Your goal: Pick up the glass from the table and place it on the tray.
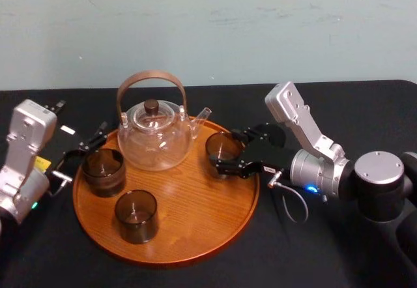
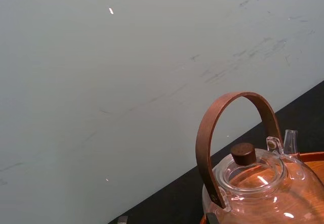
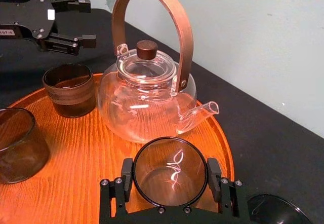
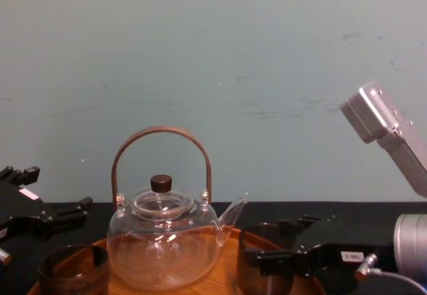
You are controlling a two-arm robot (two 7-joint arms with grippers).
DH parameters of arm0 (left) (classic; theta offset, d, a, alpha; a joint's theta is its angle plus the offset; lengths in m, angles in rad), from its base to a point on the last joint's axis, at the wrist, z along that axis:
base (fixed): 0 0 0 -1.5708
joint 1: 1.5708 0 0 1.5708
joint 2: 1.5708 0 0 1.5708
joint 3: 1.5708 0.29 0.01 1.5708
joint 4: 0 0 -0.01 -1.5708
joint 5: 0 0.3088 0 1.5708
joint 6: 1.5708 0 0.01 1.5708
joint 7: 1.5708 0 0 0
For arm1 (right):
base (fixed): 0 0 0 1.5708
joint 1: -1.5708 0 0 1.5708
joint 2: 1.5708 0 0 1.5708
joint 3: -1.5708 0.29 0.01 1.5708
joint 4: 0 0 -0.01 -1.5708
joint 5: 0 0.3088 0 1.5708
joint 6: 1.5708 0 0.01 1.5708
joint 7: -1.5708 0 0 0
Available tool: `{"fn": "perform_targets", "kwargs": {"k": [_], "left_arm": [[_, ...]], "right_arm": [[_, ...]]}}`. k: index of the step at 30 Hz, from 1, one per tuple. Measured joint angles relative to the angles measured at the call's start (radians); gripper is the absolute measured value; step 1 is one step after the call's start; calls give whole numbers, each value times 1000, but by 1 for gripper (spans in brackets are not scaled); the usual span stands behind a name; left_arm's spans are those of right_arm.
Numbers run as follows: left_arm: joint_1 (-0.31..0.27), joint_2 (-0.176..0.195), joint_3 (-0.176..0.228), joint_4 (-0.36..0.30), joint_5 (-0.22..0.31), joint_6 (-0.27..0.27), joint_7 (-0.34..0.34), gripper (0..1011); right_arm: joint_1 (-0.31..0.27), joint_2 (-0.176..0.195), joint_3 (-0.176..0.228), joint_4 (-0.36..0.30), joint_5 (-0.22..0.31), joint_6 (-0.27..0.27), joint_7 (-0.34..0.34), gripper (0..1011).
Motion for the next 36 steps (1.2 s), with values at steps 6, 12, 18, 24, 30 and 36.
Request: {"fn": "perform_targets", "kwargs": {"k": [6, 12, 18, 24, 30, 36], "left_arm": [[0, 0, 0, 0, 0, 0, 0, 1001], [0, 0, 0, 0, 0, 0, 0, 1001], [0, 0, 0, 0, 0, 0, 0, 1001], [0, 0, 0, 0, 0, 0, 0, 1001], [0, 0, 0, 0, 0, 0, 0, 1001], [0, 0, 0, 0, 0, 0, 0, 1001]], "right_arm": [[0, -1, 0, 2, -1, 4, 0, 889], [-2, 0, 0, 3, -3, 8, 0, 889], [-5, 0, -1, 2, -12, 9, -9, 889], [-5, 0, -1, 2, -11, 10, -9, 889], [-5, 0, 0, 2, -9, 10, -8, 960], [-5, 0, 0, 2, -8, 10, -8, 1002]]}}
